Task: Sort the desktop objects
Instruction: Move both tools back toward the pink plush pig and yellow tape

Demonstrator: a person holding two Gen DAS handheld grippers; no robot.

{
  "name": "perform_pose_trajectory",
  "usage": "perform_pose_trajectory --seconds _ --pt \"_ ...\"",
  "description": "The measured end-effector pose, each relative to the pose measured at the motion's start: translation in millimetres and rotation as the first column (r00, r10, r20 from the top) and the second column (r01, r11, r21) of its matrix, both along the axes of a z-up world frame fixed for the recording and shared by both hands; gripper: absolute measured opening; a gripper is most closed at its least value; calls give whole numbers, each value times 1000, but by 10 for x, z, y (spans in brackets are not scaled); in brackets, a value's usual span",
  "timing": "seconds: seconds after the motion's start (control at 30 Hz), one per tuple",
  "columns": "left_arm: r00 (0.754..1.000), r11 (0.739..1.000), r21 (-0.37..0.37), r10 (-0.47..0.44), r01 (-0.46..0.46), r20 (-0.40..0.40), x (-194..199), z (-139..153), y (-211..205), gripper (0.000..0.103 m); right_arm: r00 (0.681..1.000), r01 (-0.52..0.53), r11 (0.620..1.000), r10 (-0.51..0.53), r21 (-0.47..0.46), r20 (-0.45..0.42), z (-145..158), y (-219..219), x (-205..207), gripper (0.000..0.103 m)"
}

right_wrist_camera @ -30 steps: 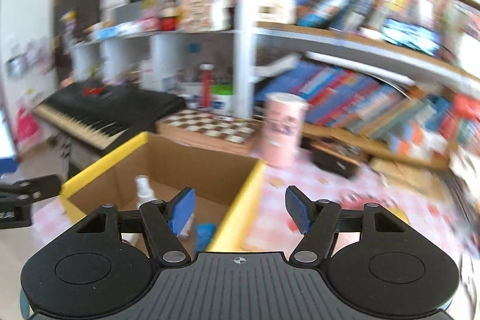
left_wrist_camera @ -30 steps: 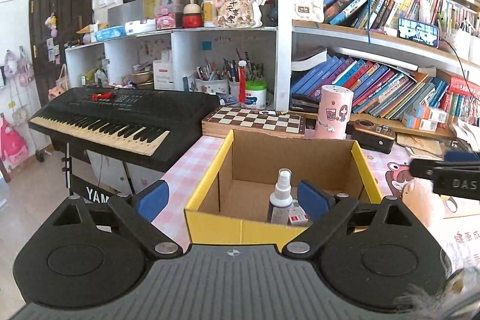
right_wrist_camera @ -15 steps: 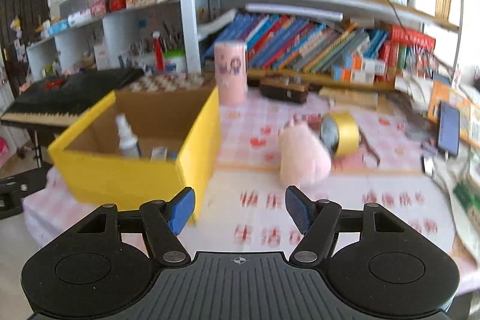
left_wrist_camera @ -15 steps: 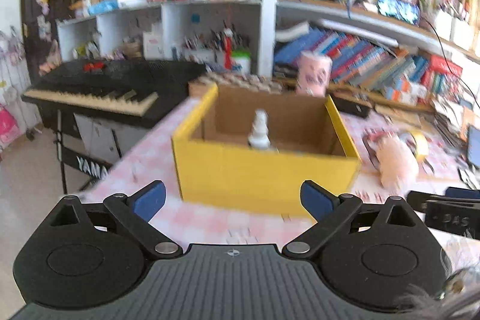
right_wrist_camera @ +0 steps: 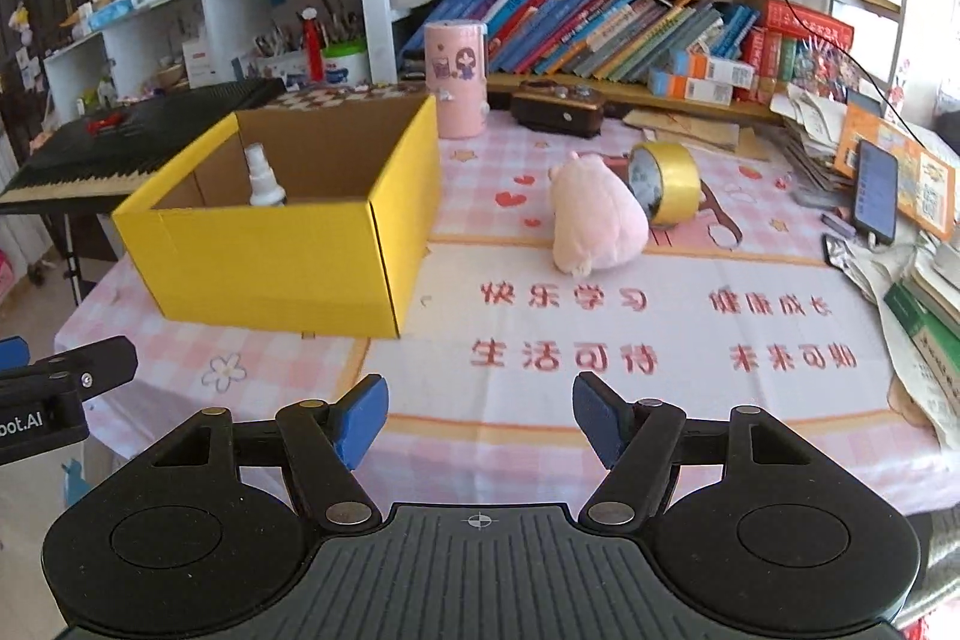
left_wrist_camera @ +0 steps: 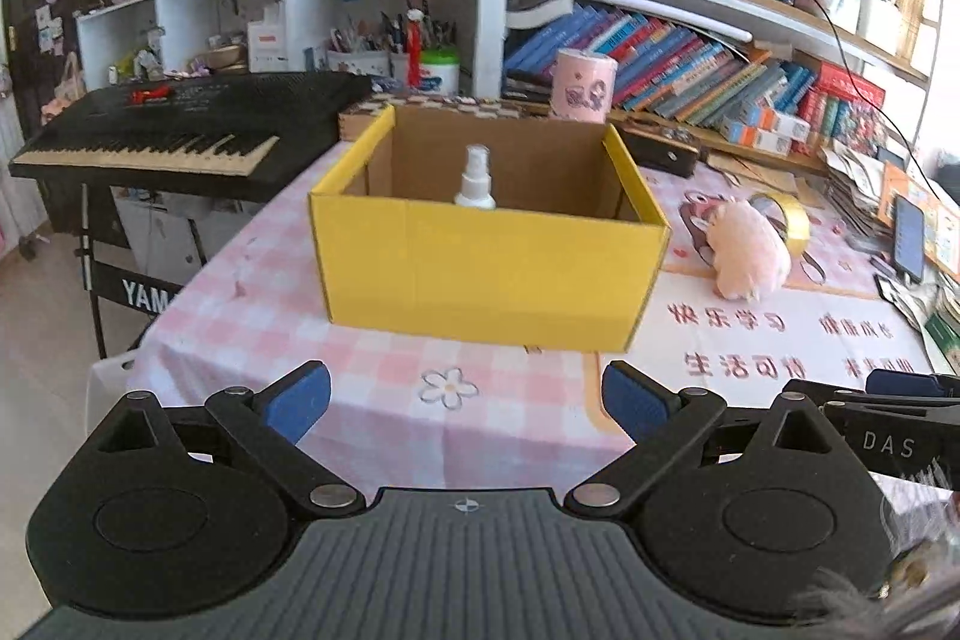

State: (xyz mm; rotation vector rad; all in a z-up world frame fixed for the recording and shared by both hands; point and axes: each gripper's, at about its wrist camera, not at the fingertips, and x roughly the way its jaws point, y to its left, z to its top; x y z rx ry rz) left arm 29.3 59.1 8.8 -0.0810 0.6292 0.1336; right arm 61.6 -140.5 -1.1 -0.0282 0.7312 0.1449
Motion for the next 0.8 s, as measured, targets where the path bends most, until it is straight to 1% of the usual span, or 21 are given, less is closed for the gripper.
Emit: perform_pose_trajectory --seconds 0.23,0.4,0.8 --pt "996 996 -10 -84 84 -38 36 -83 -174 100 996 79 997 -79 -7 -42 -67 -171 -85 70" --pt "989 991 -13 -136 135 -53 134 -117 -312 100 989 136 991 -136 -14 -63 -105 -321 -91 71" --pt "966 970 -15 -242 242 -86 508 -175 -805 100 967 231 973 -232 -23 -101 -175 -750 81 71"
